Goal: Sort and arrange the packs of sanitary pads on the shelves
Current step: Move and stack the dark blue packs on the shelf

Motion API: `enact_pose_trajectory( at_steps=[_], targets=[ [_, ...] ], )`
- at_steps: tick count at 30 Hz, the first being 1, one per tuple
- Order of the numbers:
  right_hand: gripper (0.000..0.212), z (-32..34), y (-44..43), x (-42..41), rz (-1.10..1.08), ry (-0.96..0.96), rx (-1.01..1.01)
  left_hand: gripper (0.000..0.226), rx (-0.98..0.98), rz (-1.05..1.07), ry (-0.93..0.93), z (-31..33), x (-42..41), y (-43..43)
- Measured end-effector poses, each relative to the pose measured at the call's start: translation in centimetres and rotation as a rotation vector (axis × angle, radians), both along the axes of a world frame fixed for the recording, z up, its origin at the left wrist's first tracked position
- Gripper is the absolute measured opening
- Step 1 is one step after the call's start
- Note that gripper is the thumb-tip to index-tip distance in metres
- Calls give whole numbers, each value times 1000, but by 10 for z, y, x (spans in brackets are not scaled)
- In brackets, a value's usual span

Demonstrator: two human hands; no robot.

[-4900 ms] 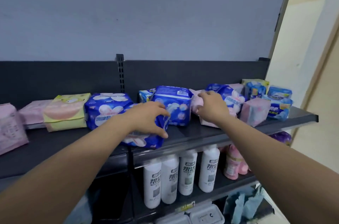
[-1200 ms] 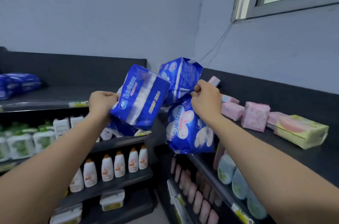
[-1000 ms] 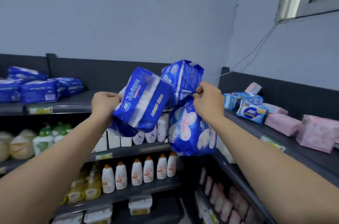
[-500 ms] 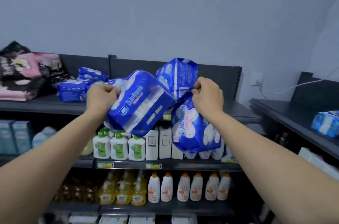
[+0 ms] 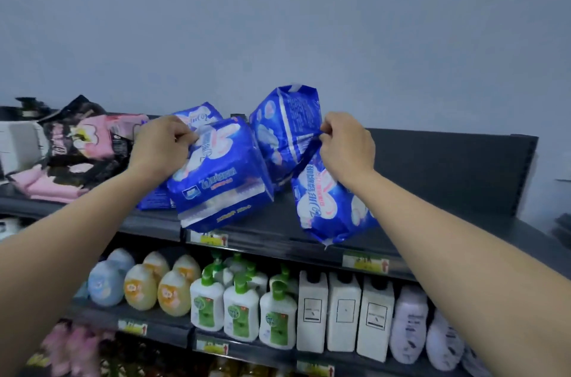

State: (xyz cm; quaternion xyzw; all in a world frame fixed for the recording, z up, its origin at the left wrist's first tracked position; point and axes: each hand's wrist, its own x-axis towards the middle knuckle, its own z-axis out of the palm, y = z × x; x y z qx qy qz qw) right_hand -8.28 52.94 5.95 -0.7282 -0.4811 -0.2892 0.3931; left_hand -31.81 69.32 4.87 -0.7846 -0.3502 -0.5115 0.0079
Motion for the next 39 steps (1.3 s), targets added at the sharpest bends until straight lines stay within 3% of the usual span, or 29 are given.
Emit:
enact_pose_trajectory(
  at_steps=[10, 20, 22, 25, 29, 35, 39],
  targets=[
    [9, 11, 135, 3, 248, 292, 238, 16, 137, 37, 204, 20, -20, 118],
    [28, 23, 264, -16, 466, 798, 578, 18, 152, -2, 260, 51, -34, 246],
    [25, 1, 287, -9, 507, 984, 520, 15, 113, -32, 278, 47, -34, 270],
    [23, -37, 308, 2, 561, 1242, 233, 12, -9, -89, 377, 21, -29, 303],
    [24, -33, 327, 14, 345, 1222, -11, 8, -102, -113, 359, 9, -28, 333],
    [26, -30, 351, -11, 443, 1459, 40, 8, -109, -132, 316, 11, -26, 348],
    [19, -35, 360, -20, 382, 1474, -73, 22, -312, -72, 444, 0, -41, 354]
  ],
)
